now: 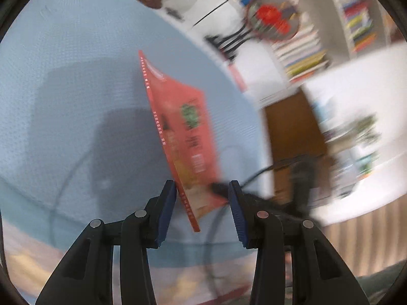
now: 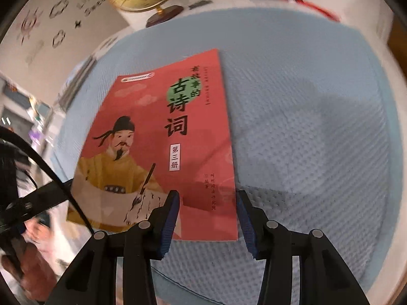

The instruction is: Organize books

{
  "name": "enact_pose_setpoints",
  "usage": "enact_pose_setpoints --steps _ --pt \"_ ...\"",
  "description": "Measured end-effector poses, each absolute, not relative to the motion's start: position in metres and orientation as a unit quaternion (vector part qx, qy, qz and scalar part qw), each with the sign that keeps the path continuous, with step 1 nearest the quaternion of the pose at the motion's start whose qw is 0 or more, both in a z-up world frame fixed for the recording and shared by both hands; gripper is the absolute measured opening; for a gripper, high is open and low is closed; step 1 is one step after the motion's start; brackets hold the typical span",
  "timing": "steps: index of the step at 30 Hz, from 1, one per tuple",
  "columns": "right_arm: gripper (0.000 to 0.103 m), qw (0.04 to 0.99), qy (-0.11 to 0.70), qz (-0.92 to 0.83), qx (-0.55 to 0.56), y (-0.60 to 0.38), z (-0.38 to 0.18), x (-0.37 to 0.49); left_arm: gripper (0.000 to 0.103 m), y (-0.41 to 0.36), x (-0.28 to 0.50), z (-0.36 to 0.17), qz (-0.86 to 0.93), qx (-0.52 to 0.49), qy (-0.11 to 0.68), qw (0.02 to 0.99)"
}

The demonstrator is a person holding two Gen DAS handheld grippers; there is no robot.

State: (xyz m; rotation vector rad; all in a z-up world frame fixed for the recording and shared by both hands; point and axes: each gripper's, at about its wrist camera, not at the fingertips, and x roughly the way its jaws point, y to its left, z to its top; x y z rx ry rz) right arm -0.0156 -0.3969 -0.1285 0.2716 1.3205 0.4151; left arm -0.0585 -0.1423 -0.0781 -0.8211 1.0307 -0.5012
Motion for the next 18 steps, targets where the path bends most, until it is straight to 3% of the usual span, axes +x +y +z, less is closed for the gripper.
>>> enact_pose_setpoints --steps 3,6,8,18 --pt "0.047 0.749 0.611 0.199 0.161 -0.407 -0.132 -0.013 0.027 -0.137 -0.053 -0.098 -0.208 -0.408 0.480 0.749" --pt "0.048 0.748 0.611 0.206 0.159 -0.407 -0.131 -0.015 0.026 -0.139 -0.049 -0.112 -0.171 -0.391 0.499 0.754" --pt "0.048 0.750 0.610 0.208 0.150 -0.405 -0.129 -0.017 0.017 -0.143 -0.045 -0.117 -0.161 -0.382 0.507 0.755" --pt "0.052 0.729 0.622 0.210 0.191 -0.410 -0.130 -0.015 0.012 -0.180 -0.028 -0.125 -0.173 -0.350 0.544 0.742"
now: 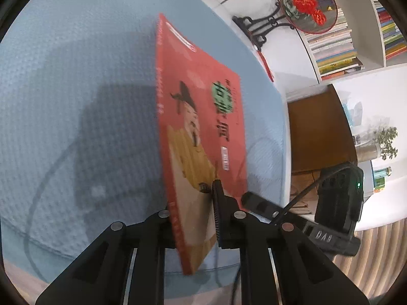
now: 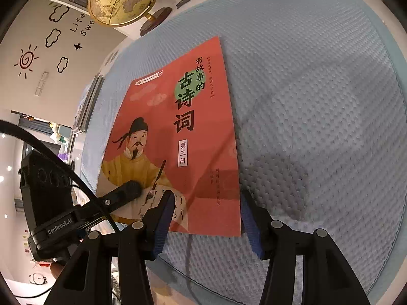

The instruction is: Organize books

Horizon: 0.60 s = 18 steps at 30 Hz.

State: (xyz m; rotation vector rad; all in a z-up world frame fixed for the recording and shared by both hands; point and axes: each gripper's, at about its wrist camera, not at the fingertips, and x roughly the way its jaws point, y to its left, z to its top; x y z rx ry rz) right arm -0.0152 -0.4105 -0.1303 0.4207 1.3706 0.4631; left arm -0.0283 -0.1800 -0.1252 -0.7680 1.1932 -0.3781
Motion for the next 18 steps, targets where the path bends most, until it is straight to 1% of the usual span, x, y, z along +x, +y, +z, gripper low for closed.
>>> enact_pose_setpoints --steps 3,7,8,10,14,16,17,18 --pt "0.055 0.715 0.628 0.222 0.214 -0.415 -0.129 -0.019 0.011 -0.180 -0.022 -0.117 -0.202 -0.392 0.529 0.725" --pt "0.072 0.680 0.619 0.234 0.314 -0.444 -0.131 -0.015 0.011 -0.164 -0.019 -0.112 -0.235 -0.464 0.494 0.697" --pt "0.074 0.670 0.617 0.235 0.338 -0.450 -0.135 -0.014 0.011 -0.160 -0.018 -0.112 -0.235 -0.477 0.490 0.691" --pt "0.076 0.645 0.607 0.242 0.395 -0.461 -0.143 -0.012 0.011 -0.158 -0.016 -0.112 -0.232 -0.482 0.488 0.690" --pt "0.075 0.626 0.600 0.249 0.431 -0.461 -0.153 -0.008 0.011 -0.157 -0.017 -0.118 -0.235 -0.504 0.486 0.674" --pt "0.060 0.621 0.593 0.258 0.443 -0.456 -0.158 -0.005 0.011 -0.158 -0.019 -0.123 -0.233 -0.509 0.490 0.668" --pt "0.047 0.608 0.592 0.260 0.461 -0.452 -0.163 -0.003 0.011 -0.158 -0.020 -0.125 -0.231 -0.507 0.494 0.668" --pt "0.040 0.599 0.594 0.259 0.472 -0.450 -0.168 -0.002 0.011 -0.158 -0.020 -0.126 -0.228 -0.505 0.497 0.668"
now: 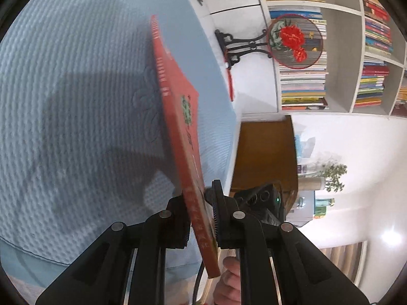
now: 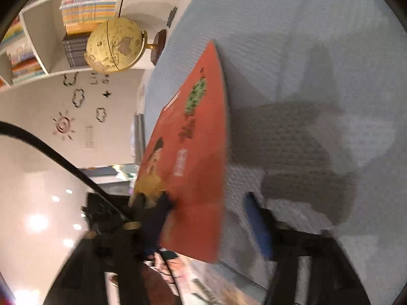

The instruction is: Organize books

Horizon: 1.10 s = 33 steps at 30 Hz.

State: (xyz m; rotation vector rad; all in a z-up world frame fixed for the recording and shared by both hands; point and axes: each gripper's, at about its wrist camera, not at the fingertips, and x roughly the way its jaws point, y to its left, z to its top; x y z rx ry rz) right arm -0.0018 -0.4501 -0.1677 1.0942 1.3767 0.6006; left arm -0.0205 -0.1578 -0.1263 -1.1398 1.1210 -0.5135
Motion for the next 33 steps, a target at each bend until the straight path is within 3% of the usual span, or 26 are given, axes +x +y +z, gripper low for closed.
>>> enact_pose_setpoints --steps 9,12,18,24,33 --pt "0.035 0.632 0.595 0.263 0.421 -0.438 -0.153 -0.002 0.010 -0.147 -0.025 -0.139 -0.216 -0.524 0.498 0.656" --pt "0.035 0.657 0.598 0.250 0.386 -0.432 -0.149 0.000 0.010 -0.156 -0.022 -0.131 -0.204 -0.475 0.516 0.683" --pt "0.021 0.699 0.587 0.252 0.321 -0.421 -0.129 -0.004 0.012 -0.169 -0.019 -0.116 -0.163 -0.383 0.536 0.734" --pt "0.021 0.787 0.539 0.257 0.156 -0.388 -0.083 -0.018 0.012 -0.175 -0.023 -0.086 -0.160 -0.333 0.512 0.775" --pt "0.022 0.825 0.493 0.267 0.072 -0.374 -0.049 -0.034 0.013 -0.171 -0.029 -0.052 -0.175 -0.287 0.488 0.805"
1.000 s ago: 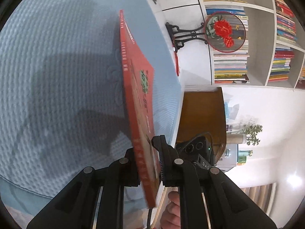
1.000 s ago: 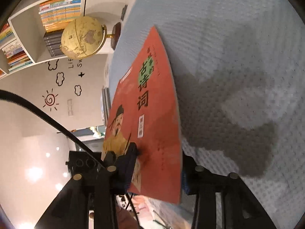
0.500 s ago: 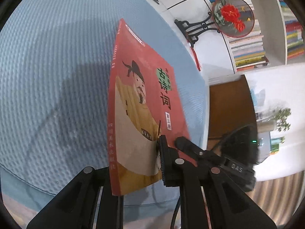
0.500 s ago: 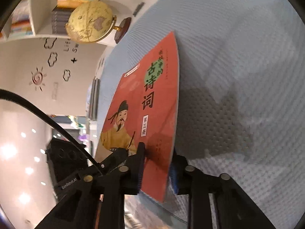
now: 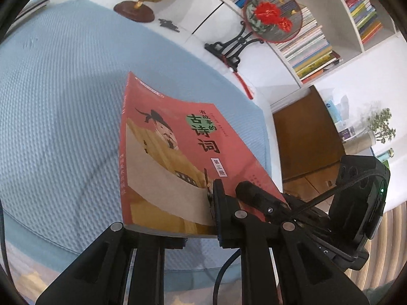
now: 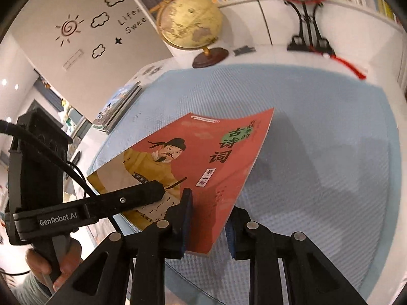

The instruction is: Organize books

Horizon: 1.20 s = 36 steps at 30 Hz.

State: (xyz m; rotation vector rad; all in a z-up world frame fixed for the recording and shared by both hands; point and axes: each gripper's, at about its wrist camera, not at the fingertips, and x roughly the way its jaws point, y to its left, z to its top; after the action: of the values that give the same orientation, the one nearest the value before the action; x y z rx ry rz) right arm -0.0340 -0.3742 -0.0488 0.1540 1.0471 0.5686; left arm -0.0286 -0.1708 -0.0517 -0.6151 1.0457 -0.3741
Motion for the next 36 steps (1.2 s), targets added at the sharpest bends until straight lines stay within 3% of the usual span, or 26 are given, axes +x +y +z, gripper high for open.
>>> enact_pose_setpoints --steps 18,36 --pt "0.024 0.859 0.398 0.315 0.064 -0.294 0.054 -0.017 0.013 -0.088 -0.026 0.055 -0.163 -0.267 0.396 0.864" --pt "0.026 0.874 0.366 0.315 0.056 -0.032 0.086 0.040 0.014 0.153 0.033 0.089 -0.164 -0.221 0.363 0.890"
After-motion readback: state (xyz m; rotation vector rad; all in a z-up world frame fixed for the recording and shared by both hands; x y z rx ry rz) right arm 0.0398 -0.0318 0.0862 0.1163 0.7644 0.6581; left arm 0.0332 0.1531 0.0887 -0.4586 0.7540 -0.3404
